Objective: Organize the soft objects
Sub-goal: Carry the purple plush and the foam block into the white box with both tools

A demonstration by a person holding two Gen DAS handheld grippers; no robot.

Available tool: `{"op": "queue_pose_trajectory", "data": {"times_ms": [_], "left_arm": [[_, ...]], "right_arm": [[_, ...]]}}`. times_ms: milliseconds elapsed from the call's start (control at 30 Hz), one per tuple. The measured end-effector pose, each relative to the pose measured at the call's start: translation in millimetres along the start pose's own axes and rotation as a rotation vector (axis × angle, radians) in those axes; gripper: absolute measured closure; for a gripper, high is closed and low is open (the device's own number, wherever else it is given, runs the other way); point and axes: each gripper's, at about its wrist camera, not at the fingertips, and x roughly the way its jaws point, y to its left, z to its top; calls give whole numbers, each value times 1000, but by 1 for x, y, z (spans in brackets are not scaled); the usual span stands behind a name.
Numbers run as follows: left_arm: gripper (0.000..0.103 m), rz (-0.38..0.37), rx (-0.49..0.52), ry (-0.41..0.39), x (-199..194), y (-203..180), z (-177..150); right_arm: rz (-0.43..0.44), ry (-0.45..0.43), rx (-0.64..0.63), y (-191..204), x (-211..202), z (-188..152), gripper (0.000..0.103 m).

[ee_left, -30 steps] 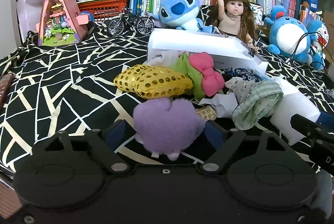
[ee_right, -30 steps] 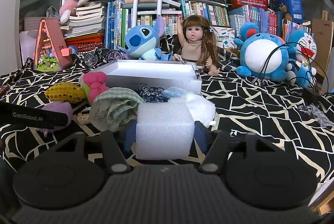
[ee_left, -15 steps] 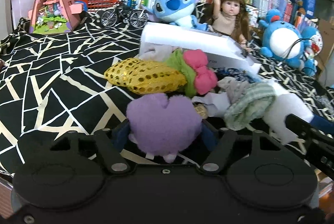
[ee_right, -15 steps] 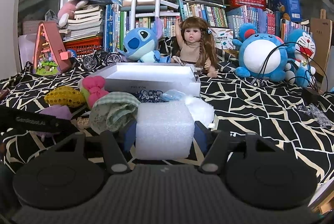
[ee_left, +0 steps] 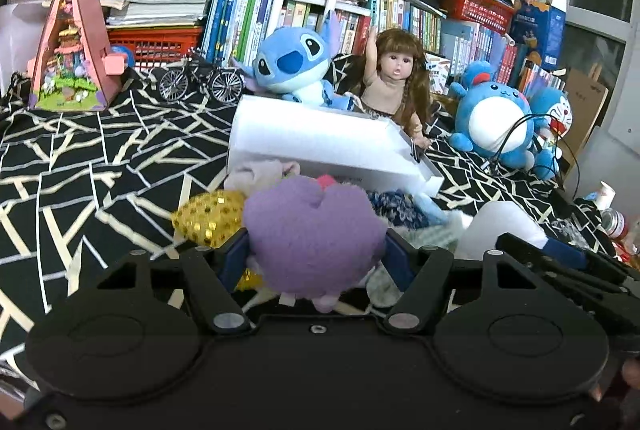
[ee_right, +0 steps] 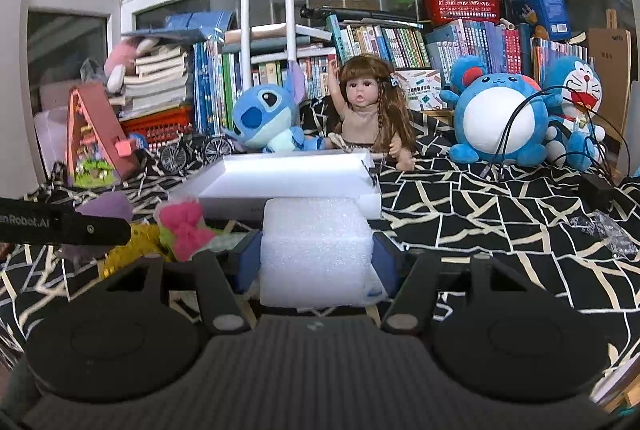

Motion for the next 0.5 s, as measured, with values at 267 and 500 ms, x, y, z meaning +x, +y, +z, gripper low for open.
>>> {"op": "queue_pose_trajectory", "data": {"times_ms": [267, 500], "left_arm": [[36, -15, 5, 9, 17, 2, 33], [36, -41, -20, 28, 47, 3, 68]], "right_arm": [[19, -21, 23, -11, 9, 28, 41], [48, 9, 67, -25, 36, 57, 41]]}}
